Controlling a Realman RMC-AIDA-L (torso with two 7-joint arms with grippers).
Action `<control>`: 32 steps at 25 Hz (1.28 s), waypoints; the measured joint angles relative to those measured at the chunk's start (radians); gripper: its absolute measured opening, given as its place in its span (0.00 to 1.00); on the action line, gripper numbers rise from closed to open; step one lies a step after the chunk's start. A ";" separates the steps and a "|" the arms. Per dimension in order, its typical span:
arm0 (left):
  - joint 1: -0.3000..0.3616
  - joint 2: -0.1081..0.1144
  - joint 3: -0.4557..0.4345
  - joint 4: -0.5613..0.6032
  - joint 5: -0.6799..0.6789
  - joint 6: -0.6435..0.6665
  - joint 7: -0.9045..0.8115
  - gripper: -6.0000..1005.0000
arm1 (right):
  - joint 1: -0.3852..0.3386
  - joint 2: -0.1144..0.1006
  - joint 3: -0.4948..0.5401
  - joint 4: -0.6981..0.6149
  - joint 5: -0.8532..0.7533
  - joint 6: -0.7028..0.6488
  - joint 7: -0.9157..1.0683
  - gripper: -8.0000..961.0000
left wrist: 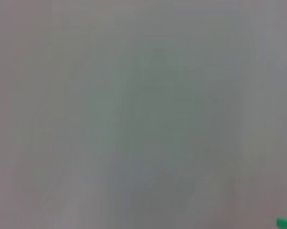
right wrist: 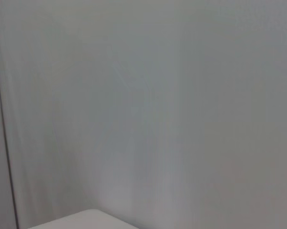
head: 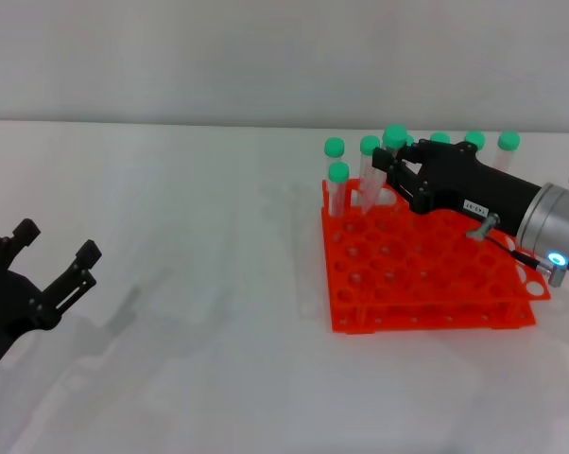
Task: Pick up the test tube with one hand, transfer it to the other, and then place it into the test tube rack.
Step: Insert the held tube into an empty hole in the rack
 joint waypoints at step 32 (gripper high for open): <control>-0.015 0.005 -0.002 -0.003 -0.009 -0.038 -0.005 0.89 | -0.045 -0.015 -0.087 -0.131 -0.002 0.093 0.022 0.25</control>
